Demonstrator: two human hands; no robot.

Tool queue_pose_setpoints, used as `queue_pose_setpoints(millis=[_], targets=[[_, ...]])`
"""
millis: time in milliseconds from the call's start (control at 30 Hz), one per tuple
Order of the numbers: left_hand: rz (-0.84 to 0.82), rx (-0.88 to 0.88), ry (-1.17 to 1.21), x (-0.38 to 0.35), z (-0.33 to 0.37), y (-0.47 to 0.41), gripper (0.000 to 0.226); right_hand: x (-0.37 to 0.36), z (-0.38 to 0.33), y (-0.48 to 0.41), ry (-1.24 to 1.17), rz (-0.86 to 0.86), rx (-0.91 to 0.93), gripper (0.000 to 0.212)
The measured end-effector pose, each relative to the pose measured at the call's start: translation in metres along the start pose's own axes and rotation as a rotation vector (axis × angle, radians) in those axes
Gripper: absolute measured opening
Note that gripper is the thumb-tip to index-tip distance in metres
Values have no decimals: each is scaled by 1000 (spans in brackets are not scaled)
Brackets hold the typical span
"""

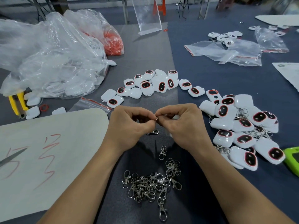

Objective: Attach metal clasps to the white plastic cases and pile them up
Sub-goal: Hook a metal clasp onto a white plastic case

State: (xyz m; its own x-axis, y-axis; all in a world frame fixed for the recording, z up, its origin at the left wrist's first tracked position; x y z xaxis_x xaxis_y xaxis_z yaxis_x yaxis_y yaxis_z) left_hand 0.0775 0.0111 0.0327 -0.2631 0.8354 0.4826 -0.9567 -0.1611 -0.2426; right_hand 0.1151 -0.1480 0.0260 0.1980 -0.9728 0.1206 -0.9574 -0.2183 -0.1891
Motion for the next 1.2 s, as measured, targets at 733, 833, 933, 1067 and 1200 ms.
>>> queue_pose_setpoints(millis=[733, 833, 933, 1067, 1200], targets=[[-19, 87, 269, -7, 0, 0, 14, 1, -8, -1, -99, -118, 61, 14], [32, 73, 200, -1, 2, 1, 12, 3, -4, -4, -75, -110, 27, 11], [213, 41, -132, 22, 0, 1, 13, 8, 12, -7, -17, 18, -125, 8], [290, -83, -803, 35, 6, -1, 6, 17, 30, -11, -276, 98, -468, 26], [134, -201, -993, 9, 7, -2, 10, 12, 27, -12, -504, -53, -510, 35]])
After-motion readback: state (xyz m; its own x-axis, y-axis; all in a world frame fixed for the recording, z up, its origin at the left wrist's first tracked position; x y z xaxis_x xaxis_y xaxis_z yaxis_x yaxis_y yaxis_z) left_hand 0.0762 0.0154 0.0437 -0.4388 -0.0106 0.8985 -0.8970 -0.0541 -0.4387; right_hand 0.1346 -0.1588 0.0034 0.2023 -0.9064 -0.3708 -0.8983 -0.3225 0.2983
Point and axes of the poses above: each hand's wrist, its own y-axis away from the middle knuckle, its own x-axis out of the back of the hand, z = x × y, the point moved 6 cm from there along -y, towards the middle knuckle, and after that the axes turned 10 degrees about -y, right-handed, at the moved point
